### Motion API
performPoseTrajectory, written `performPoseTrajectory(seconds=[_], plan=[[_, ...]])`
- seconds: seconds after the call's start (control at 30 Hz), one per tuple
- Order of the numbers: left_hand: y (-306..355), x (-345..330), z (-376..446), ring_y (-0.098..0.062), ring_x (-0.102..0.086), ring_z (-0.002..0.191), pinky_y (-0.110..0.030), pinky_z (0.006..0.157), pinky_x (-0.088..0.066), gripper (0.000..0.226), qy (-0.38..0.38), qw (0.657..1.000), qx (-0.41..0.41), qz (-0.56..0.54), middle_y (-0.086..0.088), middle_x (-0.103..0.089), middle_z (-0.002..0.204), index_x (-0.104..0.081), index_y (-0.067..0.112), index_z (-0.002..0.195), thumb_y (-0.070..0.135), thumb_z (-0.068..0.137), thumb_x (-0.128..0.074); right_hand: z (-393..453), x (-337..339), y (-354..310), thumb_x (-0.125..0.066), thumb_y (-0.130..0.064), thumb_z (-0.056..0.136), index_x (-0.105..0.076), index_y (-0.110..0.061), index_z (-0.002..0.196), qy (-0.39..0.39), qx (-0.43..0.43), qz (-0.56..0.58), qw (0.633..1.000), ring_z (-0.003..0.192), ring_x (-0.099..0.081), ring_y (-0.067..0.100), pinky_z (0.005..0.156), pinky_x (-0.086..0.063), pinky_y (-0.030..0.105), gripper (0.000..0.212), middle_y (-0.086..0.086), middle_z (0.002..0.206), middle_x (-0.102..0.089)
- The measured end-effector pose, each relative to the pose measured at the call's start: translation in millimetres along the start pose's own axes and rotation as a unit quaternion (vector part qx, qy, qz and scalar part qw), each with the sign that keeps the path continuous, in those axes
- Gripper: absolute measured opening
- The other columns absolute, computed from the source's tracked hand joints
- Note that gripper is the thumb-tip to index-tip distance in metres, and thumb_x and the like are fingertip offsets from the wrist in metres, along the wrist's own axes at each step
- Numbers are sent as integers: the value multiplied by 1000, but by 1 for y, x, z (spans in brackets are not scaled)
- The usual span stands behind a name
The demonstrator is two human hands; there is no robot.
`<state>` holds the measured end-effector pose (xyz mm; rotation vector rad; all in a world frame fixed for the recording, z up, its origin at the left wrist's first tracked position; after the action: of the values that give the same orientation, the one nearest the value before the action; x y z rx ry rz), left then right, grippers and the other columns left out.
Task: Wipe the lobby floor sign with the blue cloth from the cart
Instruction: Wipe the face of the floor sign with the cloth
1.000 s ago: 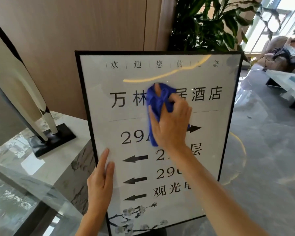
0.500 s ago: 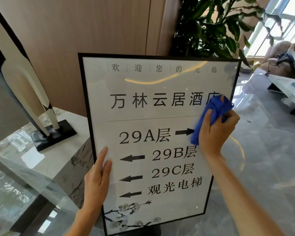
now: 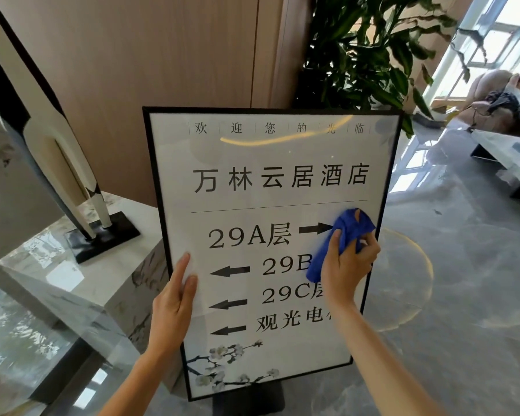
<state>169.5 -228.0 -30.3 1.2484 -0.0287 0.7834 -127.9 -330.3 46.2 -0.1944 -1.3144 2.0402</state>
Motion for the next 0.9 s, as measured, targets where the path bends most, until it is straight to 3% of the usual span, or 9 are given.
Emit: performPoseTrajectory(seconds=[0.1, 0.23, 0.3, 0.37, 0.47, 0.6, 0.7, 0.8, 0.9], plan=[[3, 4, -1, 23, -51, 70, -9, 67, -40, 45, -31, 999, 1, 22, 26, -39, 69, -24, 67, 142, 60, 100, -37, 4, 12, 2, -51, -38, 102, -53, -11, 135, -42, -54, -12, 998, 127, -51, 33, 114, -27, 43, 43, 12, 139, -47], [14, 12, -4, 12, -60, 84, -19, 83, -42, 50, -71, 997, 7, 22, 21, -60, 90, -20, 68, 143, 50, 101, -40, 1, 29, -4, -47, -37, 106, -55, -17, 132, -88, -106, 1, 990, 125, -52, 24, 112, -35, 43, 35, -3, 137, -45], [20, 17, -7, 0, -62, 92, -32, 91, -44, 53, -82, 996, 15, 23, 6, -69, 112, -20, 63, 146, 46, 102, -41, -5, 35, -12, -46, -37, 107, -55, -28, 126, -110, -126, 34, 985, 116, -52, 14, 105, -38, 31, 23, -9, 130, -43], [27, 23, -10, 6, -59, 100, -35, 94, -42, 53, -81, 996, 10, 24, 15, -64, 123, -19, 64, 146, 45, 102, -41, -12, 38, -21, -46, -34, 107, -50, -42, 111, -130, -161, 82, 975, 103, -54, 1, 91, -39, 10, 10, -13, 117, -49], [34, 30, -12, -12, -59, 105, -35, 92, -40, 52, -96, 995, 10, 36, 15, -58, 126, -16, 65, 146, 48, 102, -38, -21, 43, -32, -44, -37, 108, -46, -47, 106, -169, -224, 134, 950, 89, -56, -20, 68, -40, -5, 11, -27, 105, -49], [38, 39, -16, -6, -47, 113, -32, 95, -36, 49, -119, 992, 5, 49, 20, -45, 136, -18, 64, 146, 52, 102, -36, -31, 49, -35, -46, -54, 102, -49, -43, 124, -225, -312, 187, 904, 111, -58, 9, 101, -45, 28, 25, -13, 122, -59], [49, 47, -23, -7, -48, 110, -33, 95, -43, 44, -51, 994, -2, 95, 4, -36, 147, -37, 54, 145, 41, 103, -42, -36, 57, -40, -53, -60, 96, -63, -35, 112, -237, -382, 243, 860, 103, -67, 12, 83, -54, 33, 32, -12, 106, -75], [76, 51, -30, 0, -42, 93, -32, 82, -49, 33, 47, 993, -25, 110, 2, -37, 130, -57, 38, 129, 23, 100, -53, -43, 67, -48, -58, -62, 92, -66, -31, 114, -263, -416, 284, 823, 95, -77, 16, 71, -60, 33, 39, -11, 95, -81], [108, 45, -33, 0, -56, 87, -26, 74, -48, 25, 5, 998, -52, 46, 9, -54, 106, -65, 32, 115, 15, 100, -55, -51, 78, -59, -58, -59, 94, -66, -23, 119, -296, -442, 311, 788, 90, -79, 16, 67, -63, 33, 45, -4, 101, -81]])
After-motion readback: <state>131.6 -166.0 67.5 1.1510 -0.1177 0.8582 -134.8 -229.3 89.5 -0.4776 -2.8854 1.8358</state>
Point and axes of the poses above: each hand's wrist, its own z-axis towards the middle knuckle, its own x-axis out of the back of the hand, y = z × x, the point moved 3 cm from there along z, towards the middle knuckle
